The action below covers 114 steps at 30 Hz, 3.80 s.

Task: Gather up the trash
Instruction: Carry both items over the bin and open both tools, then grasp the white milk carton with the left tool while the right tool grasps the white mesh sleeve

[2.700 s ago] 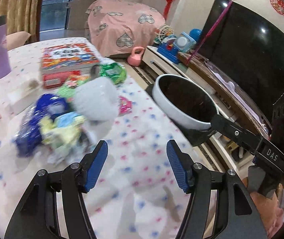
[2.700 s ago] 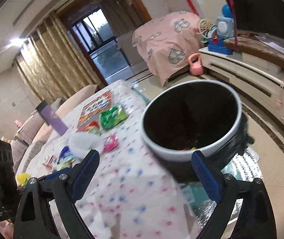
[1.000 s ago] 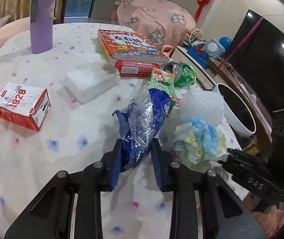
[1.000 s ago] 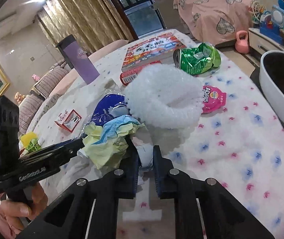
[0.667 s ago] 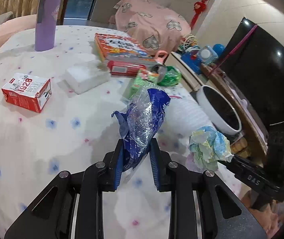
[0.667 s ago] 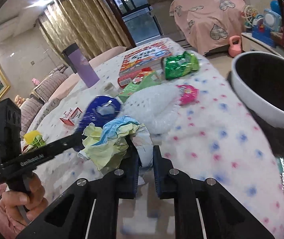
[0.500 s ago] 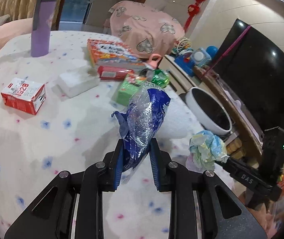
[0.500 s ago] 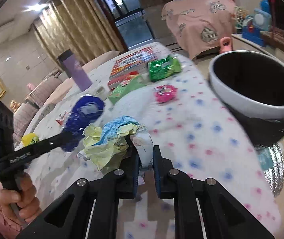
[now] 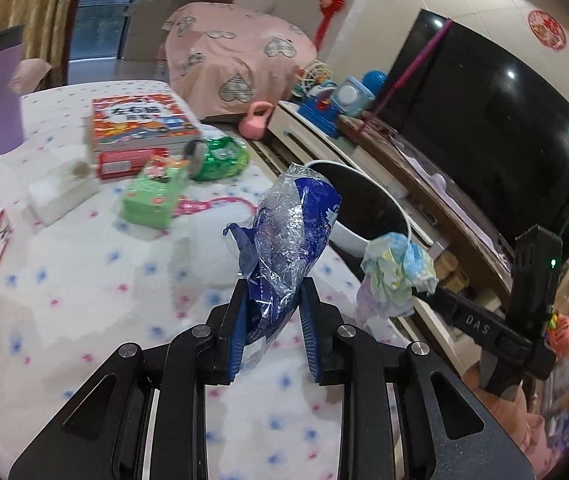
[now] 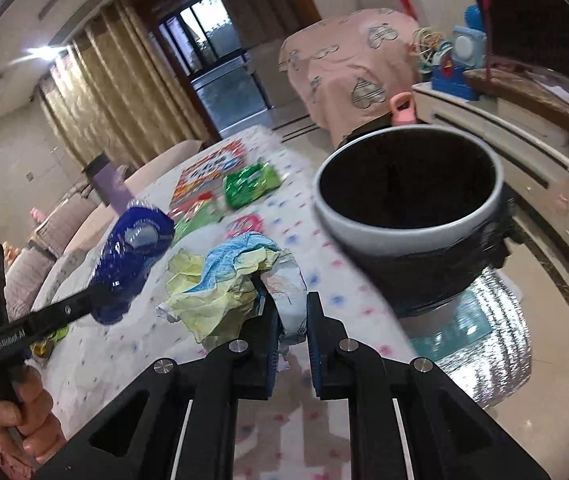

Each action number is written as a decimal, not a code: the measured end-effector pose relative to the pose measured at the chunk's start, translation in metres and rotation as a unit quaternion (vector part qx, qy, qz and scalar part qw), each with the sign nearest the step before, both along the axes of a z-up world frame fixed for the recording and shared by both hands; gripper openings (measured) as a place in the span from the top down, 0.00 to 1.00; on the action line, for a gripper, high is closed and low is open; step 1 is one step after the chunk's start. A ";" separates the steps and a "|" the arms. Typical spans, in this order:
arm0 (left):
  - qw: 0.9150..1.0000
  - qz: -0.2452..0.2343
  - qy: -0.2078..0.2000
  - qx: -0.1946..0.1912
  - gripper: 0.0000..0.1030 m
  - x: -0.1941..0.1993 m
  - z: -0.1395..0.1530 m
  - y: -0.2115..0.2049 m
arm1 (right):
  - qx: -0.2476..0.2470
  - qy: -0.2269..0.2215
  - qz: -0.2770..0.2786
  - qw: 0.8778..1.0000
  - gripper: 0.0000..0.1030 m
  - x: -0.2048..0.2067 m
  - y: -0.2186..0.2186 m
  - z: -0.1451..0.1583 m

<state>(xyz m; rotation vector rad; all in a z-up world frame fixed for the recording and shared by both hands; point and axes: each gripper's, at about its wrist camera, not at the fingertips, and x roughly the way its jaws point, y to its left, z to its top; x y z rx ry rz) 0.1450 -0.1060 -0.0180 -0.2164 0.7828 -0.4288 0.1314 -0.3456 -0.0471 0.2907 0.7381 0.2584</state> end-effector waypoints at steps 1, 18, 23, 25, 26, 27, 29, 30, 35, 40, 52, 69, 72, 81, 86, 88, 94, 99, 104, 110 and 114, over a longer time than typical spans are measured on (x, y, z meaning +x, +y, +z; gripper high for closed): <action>1.000 -0.003 0.000 0.001 0.78 0.001 0.000 -0.004 | 0.000 -0.002 -0.004 1.000 0.88 0.001 -0.004 0.001; 0.999 -0.041 0.001 0.029 0.78 0.038 0.001 -0.073 | 0.000 -0.013 -0.044 0.999 0.88 0.020 -0.055 0.011; 0.998 -0.049 0.007 0.037 0.78 0.054 0.000 -0.089 | -0.006 -0.014 -0.056 0.998 0.87 0.034 -0.070 0.016; 0.998 -0.051 0.008 0.042 0.78 0.061 0.000 -0.095 | -0.009 -0.014 -0.061 0.998 0.87 0.040 -0.076 0.017; 0.998 -0.052 0.009 0.044 0.78 0.065 0.001 -0.100 | -0.010 -0.014 -0.063 0.998 0.87 0.042 -0.078 0.018; 0.998 -0.053 0.010 0.045 0.78 0.069 0.001 -0.103 | -0.013 -0.014 -0.065 0.998 0.87 0.046 -0.082 0.019; 0.997 -0.056 0.011 0.047 0.77 0.077 0.002 -0.109 | -0.019 -0.009 -0.067 0.998 0.87 0.056 -0.087 0.020; 0.997 -0.057 0.011 0.048 0.77 0.080 0.003 -0.111 | -0.022 -0.008 -0.068 0.997 0.86 0.060 -0.090 0.021; 0.996 -0.062 0.017 0.057 0.77 0.100 0.003 -0.127 | -0.034 0.003 -0.066 0.997 0.84 0.080 -0.098 0.021; 0.996 -0.064 0.021 0.064 0.77 0.114 0.000 -0.139 | -0.048 0.011 -0.063 0.997 0.85 0.095 -0.101 0.020; 0.994 -0.067 0.037 0.081 0.67 0.134 -0.009 -0.156 | -0.065 0.038 -0.054 0.996 0.82 0.118 -0.106 0.009; 0.998 -0.038 0.020 0.050 0.43 0.092 0.003 -0.112 | -0.009 0.006 -0.055 0.998 0.25 0.089 -0.100 0.020; 0.998 -0.027 0.016 0.045 0.43 0.078 0.003 -0.095 | 0.014 -0.004 -0.055 0.998 0.19 0.073 -0.090 0.019; 0.999 0.021 0.029 0.028 0.41 0.047 -0.007 -0.037 | 0.033 -0.006 -0.031 0.999 0.14 0.045 -0.048 0.013; 0.998 0.052 0.039 0.019 0.41 0.032 -0.016 -0.001 | 0.041 0.008 -0.017 0.999 0.14 0.038 -0.025 0.003; 0.997 0.065 0.042 0.015 0.41 0.028 -0.019 0.013 | 0.042 0.012 -0.009 0.999 0.14 0.035 -0.015 -0.001; 0.994 0.098 0.054 0.006 0.41 0.015 -0.029 0.051 | 0.043 0.019 0.015 0.999 0.14 0.028 0.018 -0.008; 0.990 0.124 0.063 0.003 0.41 0.008 -0.038 0.078 | 0.039 0.024 0.040 0.998 0.14 0.026 0.047 -0.011; 0.984 0.163 0.073 -0.002 0.41 0.008 -0.045 0.112 | 0.035 0.025 0.062 0.997 0.14 0.031 0.073 -0.011; 0.970 0.230 0.080 -0.006 0.30 0.015 -0.052 0.161 | 0.031 0.026 0.079 0.996 0.14 0.039 0.092 -0.013; 0.958 0.273 0.085 -0.007 0.25 0.030 -0.055 0.194 | 0.028 0.028 0.087 0.995 0.14 0.045 0.102 -0.015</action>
